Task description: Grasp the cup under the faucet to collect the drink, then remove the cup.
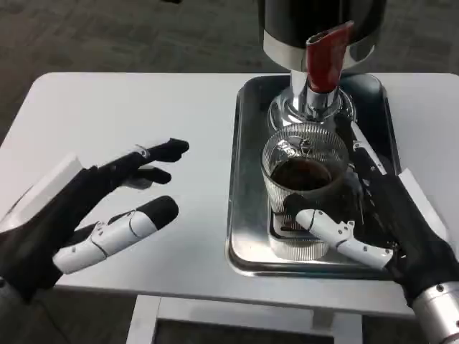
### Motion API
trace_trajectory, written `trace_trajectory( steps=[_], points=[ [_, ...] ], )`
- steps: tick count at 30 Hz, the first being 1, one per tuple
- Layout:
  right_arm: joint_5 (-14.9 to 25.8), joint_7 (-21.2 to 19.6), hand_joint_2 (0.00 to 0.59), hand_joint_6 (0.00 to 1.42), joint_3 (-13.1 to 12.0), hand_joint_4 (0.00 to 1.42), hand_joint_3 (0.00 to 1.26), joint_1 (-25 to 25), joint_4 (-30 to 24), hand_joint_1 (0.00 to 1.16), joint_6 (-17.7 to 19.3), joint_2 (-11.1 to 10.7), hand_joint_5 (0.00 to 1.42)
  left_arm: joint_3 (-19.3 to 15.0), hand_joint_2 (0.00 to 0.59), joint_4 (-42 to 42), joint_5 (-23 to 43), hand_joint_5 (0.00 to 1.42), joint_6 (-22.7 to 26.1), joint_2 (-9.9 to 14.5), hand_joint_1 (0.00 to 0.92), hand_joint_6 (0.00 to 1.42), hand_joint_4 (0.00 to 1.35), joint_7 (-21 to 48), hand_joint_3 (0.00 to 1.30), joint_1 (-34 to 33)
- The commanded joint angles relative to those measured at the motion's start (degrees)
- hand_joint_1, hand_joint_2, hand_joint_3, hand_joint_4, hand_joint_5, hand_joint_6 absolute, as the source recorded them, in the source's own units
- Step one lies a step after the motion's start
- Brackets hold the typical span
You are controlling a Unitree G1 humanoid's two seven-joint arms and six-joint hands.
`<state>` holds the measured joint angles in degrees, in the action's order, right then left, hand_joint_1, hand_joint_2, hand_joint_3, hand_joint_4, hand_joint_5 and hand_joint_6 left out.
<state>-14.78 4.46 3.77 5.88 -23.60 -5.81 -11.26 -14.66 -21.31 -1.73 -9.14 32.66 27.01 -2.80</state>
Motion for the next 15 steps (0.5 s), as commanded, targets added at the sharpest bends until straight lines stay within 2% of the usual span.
trace_trajectory(
  steps=[1, 15],
  points=[
    [-0.7, -1.0, 0.21, 0.12, 1.4, 0.0, 0.0, 0.2, 1.1, 0.59, 0.5, 1.4, 0.0, -0.5, 0.095, 0.6, -0.1, 0.27, -0.2, 0.8, 0.0, 0.27, 0.17, -0.2, 0.21, 1.7],
    [-2.6, -2.5, 0.21, 0.1, 3.2, 0.0, 0.0, 2.5, 3.9, 0.59, 0.4, 2.9, 0.0, -0.7, 0.105, 1.5, 0.5, 0.27, -0.8, 1.6, 0.0, 0.26, 0.17, 0.5, 0.22, 3.9]
  ],
)
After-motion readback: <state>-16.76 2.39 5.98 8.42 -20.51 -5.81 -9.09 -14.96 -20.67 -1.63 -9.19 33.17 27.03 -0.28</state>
